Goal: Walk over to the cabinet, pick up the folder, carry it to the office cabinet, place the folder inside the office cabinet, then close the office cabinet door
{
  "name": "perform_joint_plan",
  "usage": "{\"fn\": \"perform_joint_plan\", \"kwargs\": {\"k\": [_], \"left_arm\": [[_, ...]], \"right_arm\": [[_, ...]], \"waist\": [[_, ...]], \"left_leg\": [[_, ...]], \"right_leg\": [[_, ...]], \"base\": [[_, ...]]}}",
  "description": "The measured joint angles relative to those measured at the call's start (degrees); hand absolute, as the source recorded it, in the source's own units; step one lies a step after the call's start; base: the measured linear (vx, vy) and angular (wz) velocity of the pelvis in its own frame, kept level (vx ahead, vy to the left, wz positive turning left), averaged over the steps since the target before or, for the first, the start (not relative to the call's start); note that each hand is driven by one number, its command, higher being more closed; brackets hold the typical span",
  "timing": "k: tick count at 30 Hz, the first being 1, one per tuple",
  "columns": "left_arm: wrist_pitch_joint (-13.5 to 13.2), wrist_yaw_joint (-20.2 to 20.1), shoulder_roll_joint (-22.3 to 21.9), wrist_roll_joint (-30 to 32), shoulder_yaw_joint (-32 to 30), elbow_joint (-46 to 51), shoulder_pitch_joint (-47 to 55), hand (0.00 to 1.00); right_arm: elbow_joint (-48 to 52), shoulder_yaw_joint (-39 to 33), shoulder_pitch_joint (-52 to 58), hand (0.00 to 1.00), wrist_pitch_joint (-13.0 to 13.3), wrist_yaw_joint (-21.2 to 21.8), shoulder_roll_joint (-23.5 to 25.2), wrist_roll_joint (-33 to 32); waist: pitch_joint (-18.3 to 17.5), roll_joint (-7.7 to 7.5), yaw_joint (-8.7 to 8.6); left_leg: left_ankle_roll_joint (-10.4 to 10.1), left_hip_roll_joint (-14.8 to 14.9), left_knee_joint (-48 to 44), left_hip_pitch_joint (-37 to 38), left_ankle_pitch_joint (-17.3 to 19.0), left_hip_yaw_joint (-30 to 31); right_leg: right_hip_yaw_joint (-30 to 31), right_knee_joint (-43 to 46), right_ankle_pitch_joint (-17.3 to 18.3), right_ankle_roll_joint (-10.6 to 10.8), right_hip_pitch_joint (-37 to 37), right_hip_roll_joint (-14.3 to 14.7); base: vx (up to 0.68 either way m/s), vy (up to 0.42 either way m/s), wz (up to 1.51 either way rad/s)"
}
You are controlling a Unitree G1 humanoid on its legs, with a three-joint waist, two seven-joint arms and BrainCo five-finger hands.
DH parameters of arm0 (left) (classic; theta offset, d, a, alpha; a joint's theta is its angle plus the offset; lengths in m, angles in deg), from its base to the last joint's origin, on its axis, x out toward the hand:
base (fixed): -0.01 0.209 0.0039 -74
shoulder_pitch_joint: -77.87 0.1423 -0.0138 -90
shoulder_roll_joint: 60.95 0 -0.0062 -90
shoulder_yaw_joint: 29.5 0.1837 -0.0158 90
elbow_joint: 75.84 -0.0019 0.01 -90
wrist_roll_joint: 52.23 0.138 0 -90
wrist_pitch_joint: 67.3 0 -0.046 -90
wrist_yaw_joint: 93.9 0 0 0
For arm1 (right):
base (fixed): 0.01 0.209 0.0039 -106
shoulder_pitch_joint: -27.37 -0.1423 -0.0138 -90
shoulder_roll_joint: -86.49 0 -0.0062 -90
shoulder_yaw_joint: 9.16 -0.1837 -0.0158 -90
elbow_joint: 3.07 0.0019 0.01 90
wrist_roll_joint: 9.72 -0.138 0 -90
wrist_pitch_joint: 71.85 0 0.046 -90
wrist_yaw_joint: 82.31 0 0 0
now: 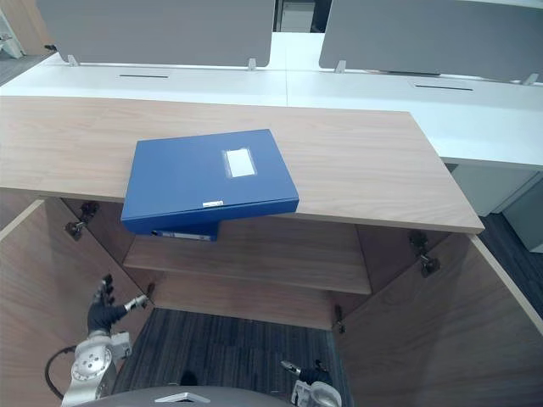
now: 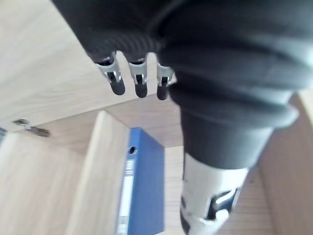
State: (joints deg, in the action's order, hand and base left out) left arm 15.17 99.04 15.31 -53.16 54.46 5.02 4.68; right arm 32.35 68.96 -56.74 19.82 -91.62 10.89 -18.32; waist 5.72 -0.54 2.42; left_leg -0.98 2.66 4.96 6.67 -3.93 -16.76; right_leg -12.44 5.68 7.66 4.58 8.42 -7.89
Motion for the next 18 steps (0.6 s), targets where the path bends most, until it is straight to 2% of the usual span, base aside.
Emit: {"fn": "perform_joint_plan", "kwargs": {"k": [3,7,14,18], "left_arm": [[-1.3,1.4,0.2,0.2,0.0,7.7,0.0,0.00],[-2.7,2.6,1.9,4.7,-0.1,15.2,0.0,0.00],[-3.0,4.4,2.6,6.5,-0.7,20.1,0.1,0.00],[-3.7,4.9,6.1,7.5,-0.6,23.9,-0.6,0.00]], "right_arm": [[0.1,0.6,0.3,0.00,0.7,0.0,0.0,0.0],[0.0,0.8,0.4,0.00,0.7,0.1,0.0,0.0],[-0.6,0.7,0.3,0.00,0.7,0.1,-0.3,0.0],[-2.6,0.8,-0.5,0.00,0.7,0.3,-0.8,0.0]], "waist": [[0.0,0.12,-0.03],[-0.1,0.40,0.31],[-0.3,0.40,0.43],[-0.6,0.36,0.25]], "left_leg": [[0.0,0.0,0.0,1.0,0.1,0.3],[0.0,0.1,0.0,1.7,0.2,0.7],[-0.1,0.3,0.0,2.6,0.3,1.1],[-0.1,0.3,0.0,2.6,0.2,1.0]], "right_leg": [[-0.4,-0.6,0.0,0.0,1.5,0.1],[-0.9,-0.8,0.1,0.1,2.5,0.2],[-1.0,-1.1,0.1,0.0,3.6,0.5],[-0.8,-1.1,0.0,-0.1,3.6,0.5]], "base": [[0.01,-0.005,0.04],[0.01,-0.013,0.05],[0.00,-0.002,0.00],[0.00,0.000,0.00]]}}
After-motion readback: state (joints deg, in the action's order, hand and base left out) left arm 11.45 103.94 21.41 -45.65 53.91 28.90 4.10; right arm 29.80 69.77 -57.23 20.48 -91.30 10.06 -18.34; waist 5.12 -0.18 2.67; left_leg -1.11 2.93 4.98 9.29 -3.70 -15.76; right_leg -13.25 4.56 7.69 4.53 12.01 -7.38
